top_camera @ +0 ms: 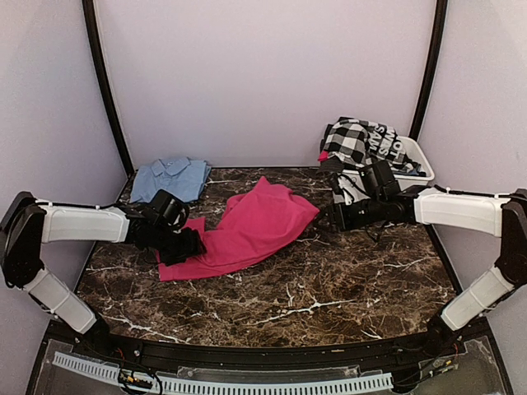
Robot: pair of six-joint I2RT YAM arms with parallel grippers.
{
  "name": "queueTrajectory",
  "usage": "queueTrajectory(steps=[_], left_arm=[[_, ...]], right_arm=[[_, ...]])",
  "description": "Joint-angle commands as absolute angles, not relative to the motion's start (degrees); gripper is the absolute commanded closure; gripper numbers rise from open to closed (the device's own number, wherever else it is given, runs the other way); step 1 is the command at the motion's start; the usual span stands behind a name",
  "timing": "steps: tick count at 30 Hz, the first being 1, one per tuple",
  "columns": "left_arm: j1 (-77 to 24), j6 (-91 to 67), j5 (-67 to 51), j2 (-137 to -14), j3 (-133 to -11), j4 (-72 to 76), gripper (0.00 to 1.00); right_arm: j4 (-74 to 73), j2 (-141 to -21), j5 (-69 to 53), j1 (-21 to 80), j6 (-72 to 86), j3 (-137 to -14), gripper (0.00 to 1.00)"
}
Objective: Fold and stack the mixed laundry pile
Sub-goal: Flatten out the crumpled trousers at the center of the board.
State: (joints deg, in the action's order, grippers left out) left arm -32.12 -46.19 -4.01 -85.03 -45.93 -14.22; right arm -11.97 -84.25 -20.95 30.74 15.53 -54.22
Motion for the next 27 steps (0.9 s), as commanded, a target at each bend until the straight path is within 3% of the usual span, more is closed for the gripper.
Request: queueTrajectory(steps=[1, 4, 7, 11, 19, 27], left_arm=[[-32.9, -49.9, -4.4, -87.3, -47.1, -12.1, 0.30], [-33.1, -51.2, -4.3, -88.2, -47.5, -10.5, 0.42], [-33.1, -50.7, -5.0, -87.6, -48.9, -9.0, 0.72], [-33.1, -48.9, -3.1, -82.3, -52.1, -10.6, 0.97], [-29.7, -46.4, 7.2, -63.9, -65.7, -24.8, 1.00], [-22.2, -43.5, 8.5, -63.1, -80.6, -32.5, 1.00]], right_arm=[[-9.7, -81.0, -21.7, 29.2, 16.1, -53.2, 0.34], [-9.3, -80.1, -21.7, 28.6, 16.0, -52.4, 0.34], [-8.1, -79.2, -21.9, 27.3, 16.6, -50.8, 0.34], [-6.6, -77.5, -22.9, 25.2, 17.1, -48.7, 0.33], [-0.6, -77.6, -23.7, 24.5, 15.4, -45.6, 0.30], [10.5, -82.6, -21.1, 31.8, 9.1, -45.0, 0.29]])
